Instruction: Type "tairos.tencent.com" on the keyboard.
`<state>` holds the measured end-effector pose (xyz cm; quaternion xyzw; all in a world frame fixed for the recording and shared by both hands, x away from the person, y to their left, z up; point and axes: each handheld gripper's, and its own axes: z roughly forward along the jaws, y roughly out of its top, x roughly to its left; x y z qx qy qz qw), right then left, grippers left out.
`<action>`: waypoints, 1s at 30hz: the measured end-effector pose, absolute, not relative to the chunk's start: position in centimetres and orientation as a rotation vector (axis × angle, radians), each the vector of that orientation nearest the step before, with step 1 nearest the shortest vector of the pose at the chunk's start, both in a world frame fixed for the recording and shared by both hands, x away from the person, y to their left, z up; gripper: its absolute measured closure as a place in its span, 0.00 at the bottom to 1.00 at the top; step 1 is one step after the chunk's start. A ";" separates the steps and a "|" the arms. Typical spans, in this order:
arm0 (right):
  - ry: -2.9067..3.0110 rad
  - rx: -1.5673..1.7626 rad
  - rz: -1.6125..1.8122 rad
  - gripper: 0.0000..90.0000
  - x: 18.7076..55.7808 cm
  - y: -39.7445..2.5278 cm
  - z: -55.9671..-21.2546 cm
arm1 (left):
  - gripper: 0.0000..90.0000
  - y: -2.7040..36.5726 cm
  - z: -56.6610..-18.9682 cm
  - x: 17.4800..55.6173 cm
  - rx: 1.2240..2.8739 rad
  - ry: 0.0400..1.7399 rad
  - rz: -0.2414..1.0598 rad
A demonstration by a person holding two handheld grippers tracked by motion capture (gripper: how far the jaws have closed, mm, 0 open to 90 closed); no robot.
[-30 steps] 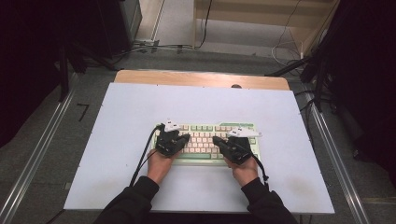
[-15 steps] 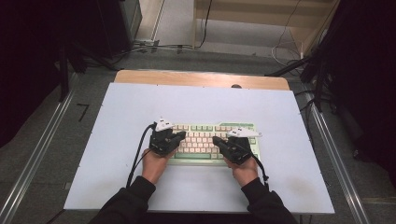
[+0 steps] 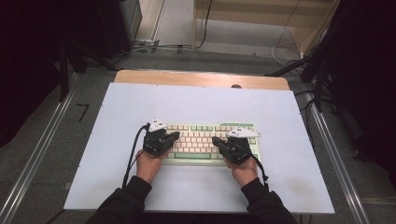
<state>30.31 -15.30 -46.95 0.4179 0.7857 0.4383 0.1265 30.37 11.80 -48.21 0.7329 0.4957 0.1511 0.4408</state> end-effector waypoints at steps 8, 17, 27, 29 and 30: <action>2.291 1.215 1.275 0.97 30.3 -15.2 -47.0 | 1.00 11.8 -48.8 30.6 1.846 1.251 0.382; 2.293 1.218 1.274 0.97 30.2 -15.1 -47.0 | 1.00 11.8 -49.0 30.8 1.852 1.262 0.389; 2.292 1.216 1.272 0.97 30.2 -15.1 -47.0 | 1.00 11.6 -49.2 30.9 1.869 1.266 0.378; 2.292 1.215 1.271 0.97 30.2 -15.1 -47.0 | 1.00 11.6 -49.2 30.8 1.869 1.265 0.373; 2.293 1.212 1.272 0.97 30.2 -15.1 -47.0 | 1.00 11.7 -49.1 30.8 1.863 1.263 0.375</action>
